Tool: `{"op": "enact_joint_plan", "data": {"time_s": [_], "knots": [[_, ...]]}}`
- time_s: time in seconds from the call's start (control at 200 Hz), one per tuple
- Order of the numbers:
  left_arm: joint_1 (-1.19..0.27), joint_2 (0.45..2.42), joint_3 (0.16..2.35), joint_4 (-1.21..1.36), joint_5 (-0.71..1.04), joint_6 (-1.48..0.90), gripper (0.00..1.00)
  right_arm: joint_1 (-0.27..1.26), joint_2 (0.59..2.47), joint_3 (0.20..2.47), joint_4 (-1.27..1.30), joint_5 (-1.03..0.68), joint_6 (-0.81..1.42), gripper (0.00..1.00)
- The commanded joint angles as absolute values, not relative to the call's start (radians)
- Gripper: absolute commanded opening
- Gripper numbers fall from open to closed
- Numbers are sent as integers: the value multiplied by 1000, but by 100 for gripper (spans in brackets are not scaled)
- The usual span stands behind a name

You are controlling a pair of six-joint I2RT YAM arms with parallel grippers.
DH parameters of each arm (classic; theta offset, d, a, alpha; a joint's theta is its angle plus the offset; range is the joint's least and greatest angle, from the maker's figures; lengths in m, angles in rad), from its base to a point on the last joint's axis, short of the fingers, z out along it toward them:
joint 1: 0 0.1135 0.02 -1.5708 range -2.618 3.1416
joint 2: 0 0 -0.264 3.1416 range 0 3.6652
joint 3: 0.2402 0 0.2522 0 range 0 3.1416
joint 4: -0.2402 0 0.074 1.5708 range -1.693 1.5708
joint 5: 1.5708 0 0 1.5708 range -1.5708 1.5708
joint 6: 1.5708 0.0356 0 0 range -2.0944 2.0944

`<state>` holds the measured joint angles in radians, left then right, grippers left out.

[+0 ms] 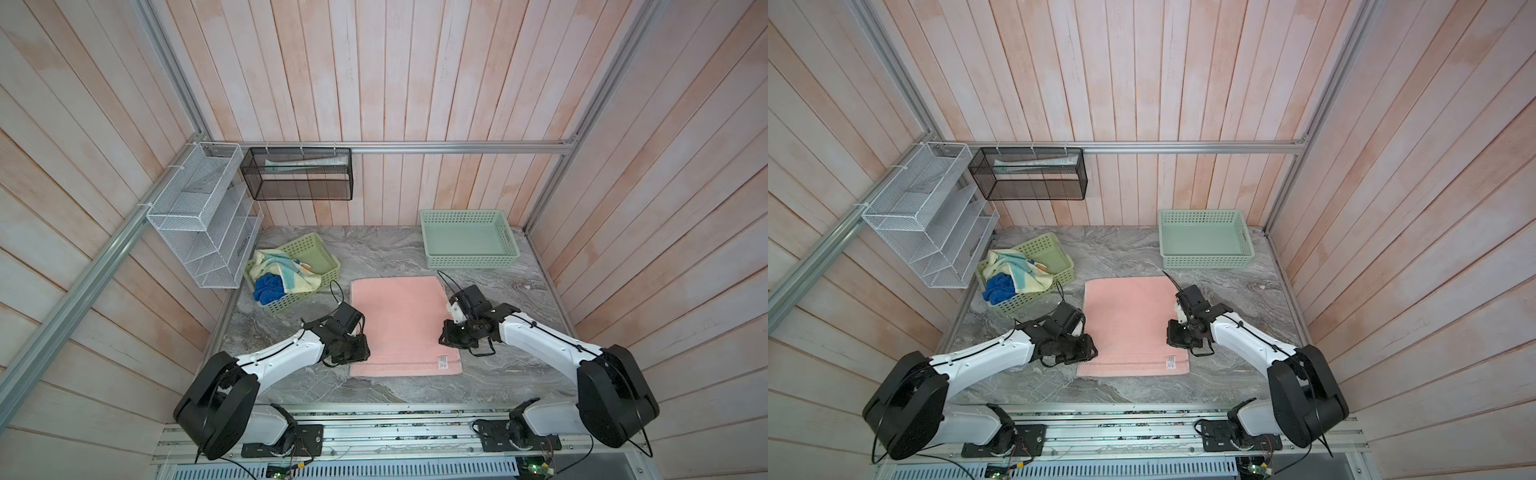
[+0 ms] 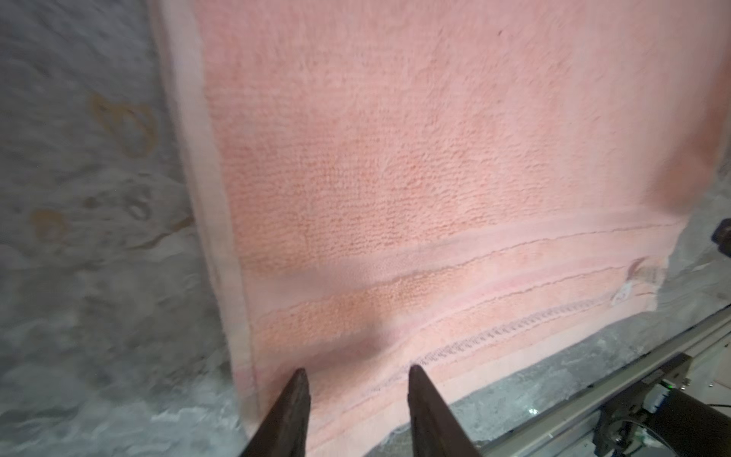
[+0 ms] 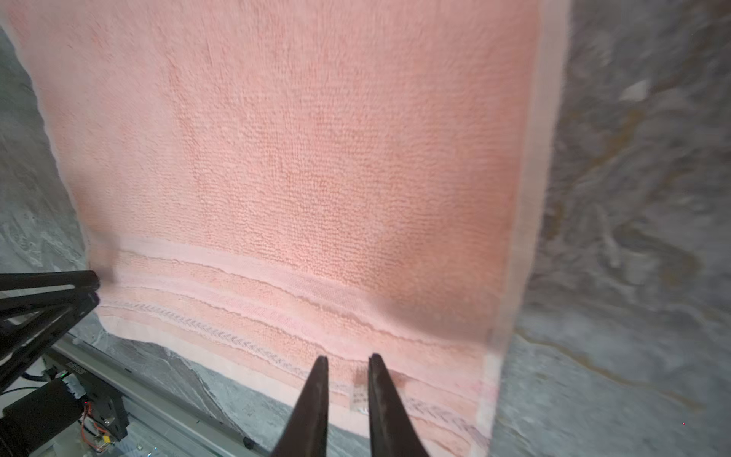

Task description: Fold and stack the towels

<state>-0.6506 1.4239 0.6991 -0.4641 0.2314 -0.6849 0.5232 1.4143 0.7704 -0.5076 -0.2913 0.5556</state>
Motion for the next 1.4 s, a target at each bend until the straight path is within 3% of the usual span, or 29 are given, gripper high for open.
{"op": "enact_joint_plan", "data": {"time_s": [0.0,0.22,0.345,0.485,0.65,0.74,1.02,1.395], "knots": [[-688,1461,706,-422,242,-698,43,556,1439,715,-438,-310,592,14],[-713,1336,576,-488,207,-786,43,605,1299,557,-433,-324,704,11],[-714,1248,556,-551,175,-800,43,621,1160,546,-426,-352,768,18],[-708,1272,693,-578,92,-730,43,564,1102,679,-473,-237,678,26],[-719,1543,986,-460,193,-617,43,251,1212,710,-404,-340,530,17],[-735,1699,1149,-393,297,-583,43,160,1300,722,-333,-392,498,15],[-779,2045,1500,-454,361,-528,43,148,1554,815,-185,-509,473,16],[-802,2126,1500,-438,383,-531,43,176,1754,923,-103,-609,454,16]]}}
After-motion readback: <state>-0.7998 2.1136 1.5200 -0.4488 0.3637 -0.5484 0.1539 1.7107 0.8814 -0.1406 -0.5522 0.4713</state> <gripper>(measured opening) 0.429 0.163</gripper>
